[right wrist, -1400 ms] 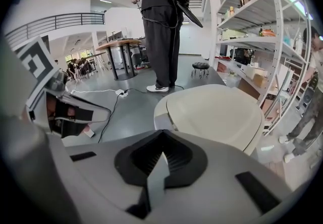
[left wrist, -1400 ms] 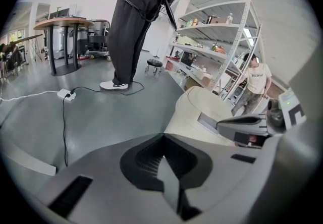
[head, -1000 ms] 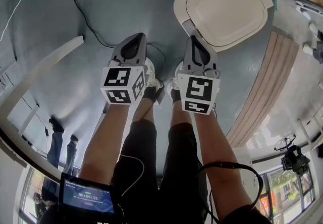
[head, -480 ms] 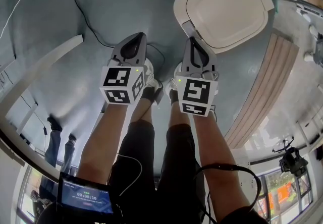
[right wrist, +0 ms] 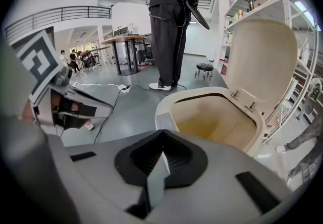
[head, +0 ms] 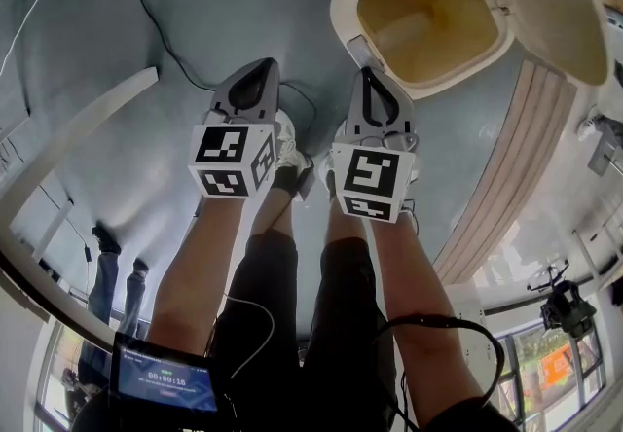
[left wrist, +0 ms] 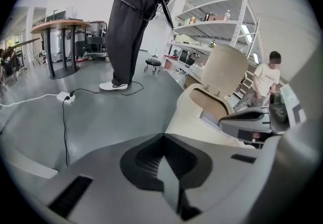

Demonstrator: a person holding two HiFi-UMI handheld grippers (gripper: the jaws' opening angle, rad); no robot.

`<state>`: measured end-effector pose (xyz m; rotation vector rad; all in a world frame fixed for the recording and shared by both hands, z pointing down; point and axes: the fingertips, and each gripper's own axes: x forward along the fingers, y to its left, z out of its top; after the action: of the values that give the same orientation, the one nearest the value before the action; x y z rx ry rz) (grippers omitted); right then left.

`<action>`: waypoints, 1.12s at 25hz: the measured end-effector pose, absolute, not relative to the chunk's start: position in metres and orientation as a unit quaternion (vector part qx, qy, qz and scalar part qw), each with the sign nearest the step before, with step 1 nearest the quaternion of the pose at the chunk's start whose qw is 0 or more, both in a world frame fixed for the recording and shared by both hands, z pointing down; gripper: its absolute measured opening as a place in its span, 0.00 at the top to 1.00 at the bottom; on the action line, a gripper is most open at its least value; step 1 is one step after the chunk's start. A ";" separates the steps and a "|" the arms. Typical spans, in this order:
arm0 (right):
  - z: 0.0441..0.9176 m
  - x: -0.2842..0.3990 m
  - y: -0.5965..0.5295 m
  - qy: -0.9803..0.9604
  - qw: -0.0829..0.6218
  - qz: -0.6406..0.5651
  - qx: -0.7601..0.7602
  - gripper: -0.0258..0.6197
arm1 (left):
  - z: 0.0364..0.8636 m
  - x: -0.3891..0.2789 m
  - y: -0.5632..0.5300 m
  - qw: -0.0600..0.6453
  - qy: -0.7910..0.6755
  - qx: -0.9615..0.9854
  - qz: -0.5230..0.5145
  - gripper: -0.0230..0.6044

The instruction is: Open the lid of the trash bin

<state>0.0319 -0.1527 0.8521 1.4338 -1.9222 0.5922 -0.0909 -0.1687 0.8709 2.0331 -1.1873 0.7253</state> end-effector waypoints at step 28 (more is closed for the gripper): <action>0.855 0.035 -0.154 -0.736 0.294 0.249 0.556 0.95 | 0.862 -0.073 -0.175 0.323 -0.449 0.789 0.268 0.97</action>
<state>0.0353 -0.1536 0.8553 1.4798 -1.9602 0.6624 -0.0725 -0.1753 0.8623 2.0694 -1.1785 0.7032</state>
